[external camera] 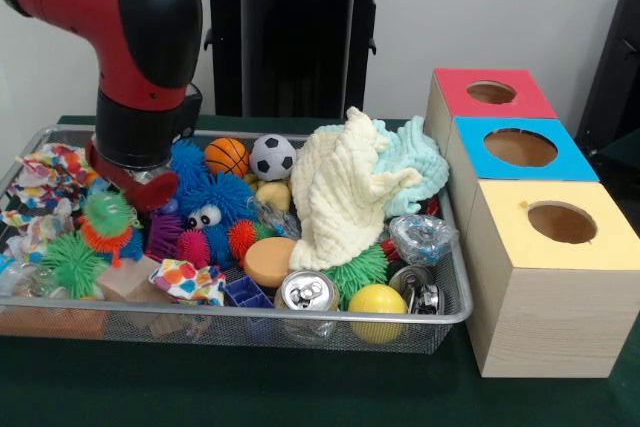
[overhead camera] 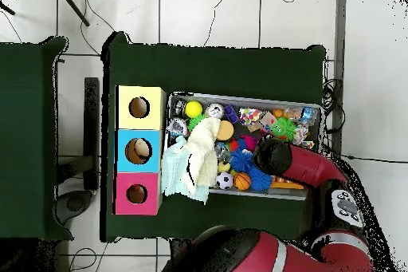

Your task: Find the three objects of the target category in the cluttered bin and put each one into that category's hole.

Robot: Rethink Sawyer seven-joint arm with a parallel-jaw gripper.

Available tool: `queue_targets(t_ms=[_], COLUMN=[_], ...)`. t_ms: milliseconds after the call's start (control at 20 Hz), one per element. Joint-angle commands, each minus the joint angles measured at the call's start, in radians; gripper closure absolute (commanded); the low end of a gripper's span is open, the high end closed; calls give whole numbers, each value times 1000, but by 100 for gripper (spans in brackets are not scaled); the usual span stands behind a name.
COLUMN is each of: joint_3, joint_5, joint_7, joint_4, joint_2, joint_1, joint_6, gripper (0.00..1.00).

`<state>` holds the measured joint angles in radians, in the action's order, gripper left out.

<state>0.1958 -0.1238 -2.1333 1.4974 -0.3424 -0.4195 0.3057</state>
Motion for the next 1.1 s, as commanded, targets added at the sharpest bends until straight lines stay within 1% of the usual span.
queue_targets(t_ms=[50,150,250,400,550,700,850,1100], joint_3=[-58,-58,-60,-71,-89,-105,-109,-127], joint_5=[47,48,53,88,147,215,282,375], joint_7=[-108,-84,-93,-151,-221,-272,-299,-320], joint_4=[-30,-11,49,162,247,297,321,367], joint_2=[88,67,42,4,-23,-36,-36,-10], joint_1=[-46,-63,-67,-49,-16,18,53,86], joint_6=[46,90,88,80,75,76,77,-4], gripper=[0,0,0,0,0,0,0,0])
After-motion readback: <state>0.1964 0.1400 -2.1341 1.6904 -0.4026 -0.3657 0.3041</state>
